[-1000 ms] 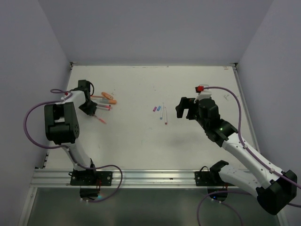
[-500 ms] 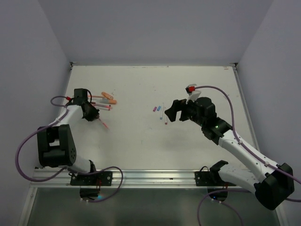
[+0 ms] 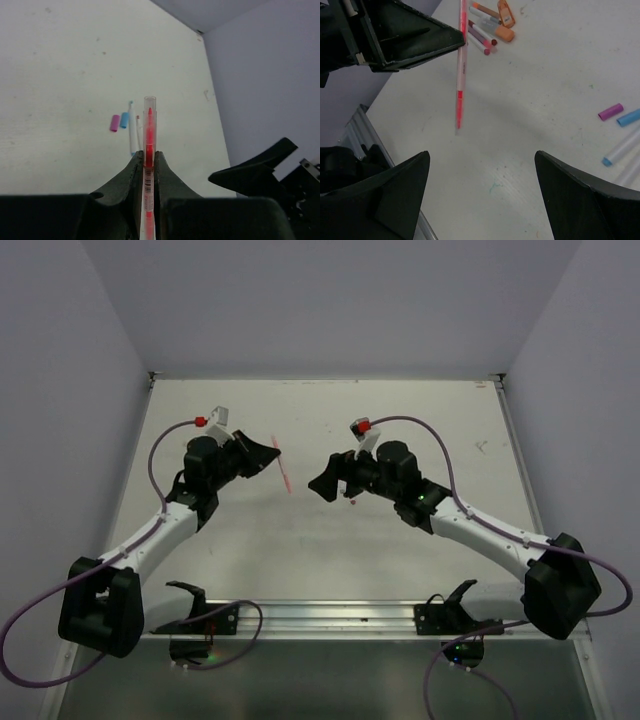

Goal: Open the pen caps

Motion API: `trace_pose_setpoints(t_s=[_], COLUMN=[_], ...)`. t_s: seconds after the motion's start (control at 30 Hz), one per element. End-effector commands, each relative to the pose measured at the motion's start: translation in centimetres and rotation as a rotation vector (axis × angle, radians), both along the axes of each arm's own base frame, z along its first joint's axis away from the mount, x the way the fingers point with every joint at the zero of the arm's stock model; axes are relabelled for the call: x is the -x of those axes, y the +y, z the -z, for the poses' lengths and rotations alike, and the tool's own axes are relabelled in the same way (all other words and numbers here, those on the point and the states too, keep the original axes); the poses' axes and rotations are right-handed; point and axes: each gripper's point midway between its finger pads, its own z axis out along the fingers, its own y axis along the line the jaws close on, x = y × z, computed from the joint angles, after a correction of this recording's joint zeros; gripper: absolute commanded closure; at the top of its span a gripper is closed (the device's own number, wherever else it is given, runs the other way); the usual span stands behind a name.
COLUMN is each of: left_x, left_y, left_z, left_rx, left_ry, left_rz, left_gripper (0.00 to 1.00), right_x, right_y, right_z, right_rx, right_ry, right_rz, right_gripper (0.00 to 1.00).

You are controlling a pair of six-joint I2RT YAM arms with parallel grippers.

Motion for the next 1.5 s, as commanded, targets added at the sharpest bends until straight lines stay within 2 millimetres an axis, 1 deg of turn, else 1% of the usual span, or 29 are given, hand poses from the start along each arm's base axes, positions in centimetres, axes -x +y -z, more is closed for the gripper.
trace_pose_setpoints(t_s=[0.0, 0.03, 0.07, 0.1, 0.13, 0.17, 0.2, 0.23, 0.27, 0.47, 0.5, 0.57, 0.6, 0.63, 0.7, 0.73, 0.77, 0.8, 0.87, 0.9, 0.93, 0.97, 1.0, 1.07, 1.1, 1.23, 1.27, 1.47], left_x=[0.7, 1.0, 1.2, 1.6, 1.8, 2.0, 2.3, 2.4, 2.5, 3.3, 3.3, 3.5, 3.5, 3.5, 3.4, 3.4, 3.3, 3.4, 3.3, 3.3, 3.2, 3.1, 3.0, 2.7, 2.6, 2.3, 2.2, 1.8], left_y=[-3.1, -3.5, -3.9, -4.4, -4.7, -4.9, -5.3, -5.4, -5.6, -6.5, -6.5, -6.7, -6.7, -6.7, -6.8, -6.8, -6.8, -6.8, -6.9, -6.8, -6.7, -6.7, -6.6, -6.5, -6.5, -6.5, -6.5, -7.0], left_z=[-6.9, -7.9, -8.3, -8.5, -8.8, -9.4, -9.5, -9.9, -10.0, -10.4, -10.5, -10.6, -10.6, -10.5, -10.6, -10.4, -10.6, -10.6, -10.7, -10.9, -10.9, -11.3, -11.7, -11.9, -12.0, -12.4, -12.6, -12.2], left_rx=[0.115, 0.129, 0.136, 0.144, 0.156, 0.167, 0.175, 0.179, 0.181, 0.195, 0.195, 0.191, 0.189, 0.183, 0.176, 0.162, 0.156, 0.151, 0.133, 0.127, 0.106, 0.096, 0.087, 0.053, 0.046, 0.027, 0.028, 0.032], left_ry=[-0.268, -0.302, -0.317, -0.326, -0.334, -0.36, -0.365, -0.382, -0.386, -0.412, -0.418, -0.425, -0.428, -0.429, -0.435, -0.431, -0.437, -0.438, -0.447, -0.452, -0.46, -0.473, -0.48, -0.484, -0.487, -0.5, -0.503, -0.484], left_rz=[0.117, 0.134, 0.145, 0.161, 0.171, 0.181, 0.193, 0.195, 0.201, 0.23, 0.233, 0.242, 0.242, 0.242, 0.245, 0.247, 0.249, 0.253, 0.259, 0.26, 0.259, 0.259, 0.257, 0.25, 0.249, 0.247, 0.246, 0.265], left_gripper=[1.0, 1.0, 1.0, 1.0, 1.0, 1.0, 1.0, 1.0, 1.0, 1.0, 1.0, 1.0, 1.0, 1.0, 1.0, 1.0, 0.99, 0.94, 0.86, 0.74, 0.68, 0.64, 0.58, 0.53, 0.48, 0.45, 0.45, 0.46], right_x=[-1.0, -1.1, -1.2, -1.3, -1.5, -1.5, -1.7, -1.9, -2.1, -3.0, -3.0, -3.1, -3.1, -3.1, -3.1, -3.0, -2.9, -2.8, -2.7, -2.5, -2.5, -2.3, -2.1, -1.8, -1.6, -1.0, -0.9, -0.6], right_y=[2.9, 3.2, 3.7, 4.0, 4.4, 4.8, 5.0, 5.4, 5.6, 6.5, 6.5, 6.8, 6.8, 6.9, 6.9, 6.9, 6.8, 6.7, 6.5, 6.4, 6.2, 6.1, 6.1, 5.9, 5.9, 5.8, 5.8, 5.8], right_z=[-5.3, -5.5, -6.2, -6.3, -5.7, -6.0, -6.4, -6.0, -6.5, -6.0, -6.1, -6.0, -6.1, -6.1, -6.1, -6.1, -6.1, -6.1, -5.8, -5.9, -5.7, -5.4, -5.4, -5.0, -4.9, -4.6, -4.5, -4.6], right_rx=[-0.151, -0.157, -0.171, -0.174, -0.168, -0.176, -0.183, -0.177, -0.185, -0.18, -0.182, -0.184, -0.185, -0.185, -0.185, -0.184, -0.178, -0.175, -0.16, -0.159, -0.154, -0.145, -0.143, -0.133, -0.131, -0.122, -0.12, -0.116], right_ry=[-0.09, -0.096, -0.111, -0.113, -0.105, -0.114, -0.12, -0.113, -0.124, -0.13, -0.134, -0.142, -0.144, -0.145, -0.149, -0.15, -0.148, -0.15, -0.145, -0.149, -0.146, -0.142, -0.142, -0.134, -0.134, -0.126, -0.123, -0.129], right_rz=[-0.047, -0.053, -0.06, -0.066, -0.07, -0.08, -0.085, -0.087, -0.091, -0.091, -0.093, -0.1, -0.102, -0.107, -0.109, -0.115, -0.114, -0.116, -0.115, -0.119, -0.117, -0.122, -0.125, -0.132, -0.142, -0.165, -0.172, -0.189], right_gripper=[0.11, 0.11, 0.11, 0.12, 0.12, 0.12, 0.13, 0.13, 0.15, 0.29, 0.35, 0.43, 0.48, 0.62, 0.76, 0.89, 0.94, 1.0, 1.0, 1.0, 1.0, 1.0, 1.0, 1.0, 1.0, 1.0, 1.0, 1.0])
